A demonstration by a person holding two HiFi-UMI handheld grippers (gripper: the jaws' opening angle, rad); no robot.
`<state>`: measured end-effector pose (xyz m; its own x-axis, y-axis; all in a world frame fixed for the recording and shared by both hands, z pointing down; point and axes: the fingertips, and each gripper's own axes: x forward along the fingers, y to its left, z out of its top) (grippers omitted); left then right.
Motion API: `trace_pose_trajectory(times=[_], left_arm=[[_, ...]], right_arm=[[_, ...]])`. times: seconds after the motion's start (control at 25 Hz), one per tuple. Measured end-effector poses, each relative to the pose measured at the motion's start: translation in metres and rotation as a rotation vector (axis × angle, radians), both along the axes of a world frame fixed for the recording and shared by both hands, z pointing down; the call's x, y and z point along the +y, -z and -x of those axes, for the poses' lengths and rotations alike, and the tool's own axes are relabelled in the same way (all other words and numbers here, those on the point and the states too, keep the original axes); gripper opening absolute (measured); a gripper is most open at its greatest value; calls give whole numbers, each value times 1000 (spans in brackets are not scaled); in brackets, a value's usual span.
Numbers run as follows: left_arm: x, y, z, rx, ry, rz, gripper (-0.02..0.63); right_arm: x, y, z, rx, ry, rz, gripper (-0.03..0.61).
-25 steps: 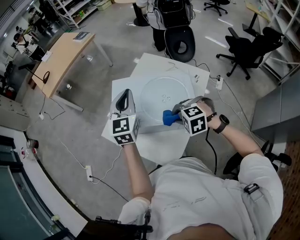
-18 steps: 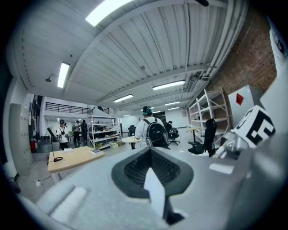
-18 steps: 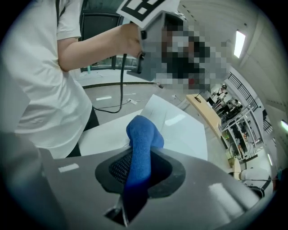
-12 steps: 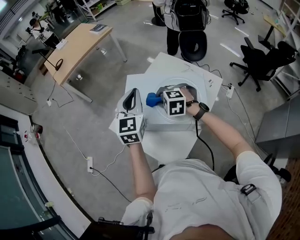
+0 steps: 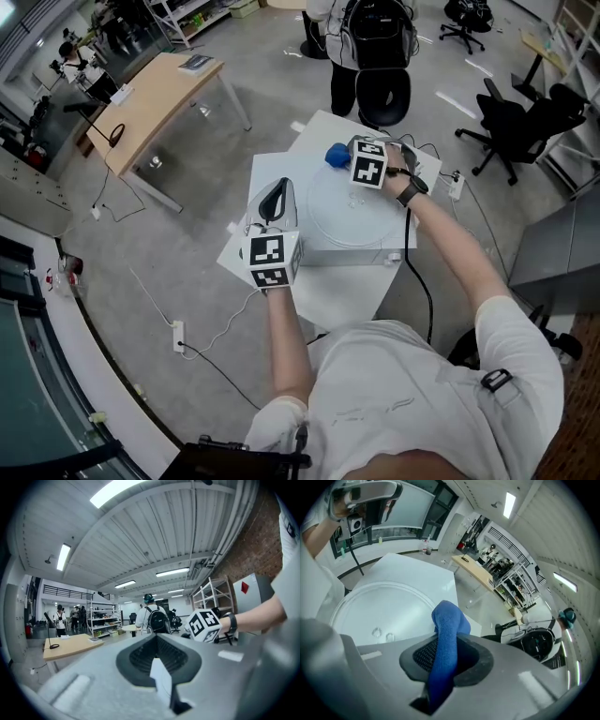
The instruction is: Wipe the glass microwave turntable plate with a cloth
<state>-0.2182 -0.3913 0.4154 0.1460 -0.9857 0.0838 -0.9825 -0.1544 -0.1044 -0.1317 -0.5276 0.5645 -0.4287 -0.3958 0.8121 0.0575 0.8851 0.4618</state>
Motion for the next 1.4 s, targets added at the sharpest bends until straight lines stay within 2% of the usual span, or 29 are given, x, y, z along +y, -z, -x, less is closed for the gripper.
trace_pose_trajectory(times=[0.16,0.36,0.6,0.72,1.04,1.4], left_arm=[[-8,-4,-10,17,-37,8,0],[-20,-10,-28,36,-94,20,0],[-30,-17,-39,60,-140,41,0],[-31,-17,-43,78,-154,68,0],[-32,-21,-24,76,-126,45,1],[-23,-23,2,74,-77,48,0]], right_arm=[[-2,-1,-62,57,-65,3,61],[26,-4,-124,88,-111,43,62],[90,-6,-155,106,-87,132,61],[122,-4,-150,106,-42,164,62],[188,-11,-108,115,106,227,62],[192,-16,-22,65,246,237,63]])
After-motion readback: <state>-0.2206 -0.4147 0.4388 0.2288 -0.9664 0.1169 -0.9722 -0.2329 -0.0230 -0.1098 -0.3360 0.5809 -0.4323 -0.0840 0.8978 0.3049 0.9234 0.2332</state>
